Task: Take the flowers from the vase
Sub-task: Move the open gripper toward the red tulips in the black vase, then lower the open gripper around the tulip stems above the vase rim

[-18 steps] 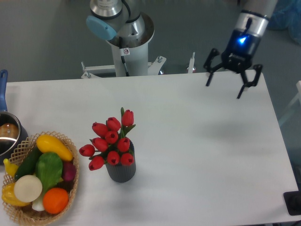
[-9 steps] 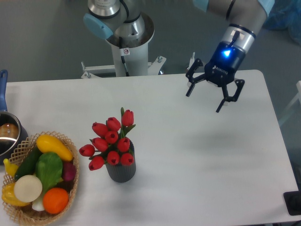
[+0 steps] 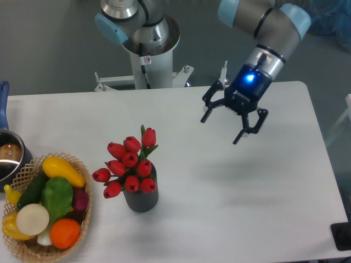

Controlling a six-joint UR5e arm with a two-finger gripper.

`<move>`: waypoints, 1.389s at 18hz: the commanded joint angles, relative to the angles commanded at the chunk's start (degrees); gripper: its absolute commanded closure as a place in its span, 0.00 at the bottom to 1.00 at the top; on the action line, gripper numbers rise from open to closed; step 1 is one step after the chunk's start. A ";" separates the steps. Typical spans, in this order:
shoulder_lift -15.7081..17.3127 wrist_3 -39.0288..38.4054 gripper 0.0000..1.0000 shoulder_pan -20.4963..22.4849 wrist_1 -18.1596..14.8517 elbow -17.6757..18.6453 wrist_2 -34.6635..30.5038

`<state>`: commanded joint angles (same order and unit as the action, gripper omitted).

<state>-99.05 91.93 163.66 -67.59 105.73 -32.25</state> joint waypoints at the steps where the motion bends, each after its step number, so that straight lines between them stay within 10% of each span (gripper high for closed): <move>1: 0.09 0.09 0.00 -0.18 0.00 0.44 0.00; 16: 0.00 -0.70 0.00 -7.21 0.61 3.17 -1.50; 25: -3.60 -9.31 0.00 -11.43 13.79 2.82 -1.14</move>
<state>-102.66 82.62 152.23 -53.79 108.55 -33.40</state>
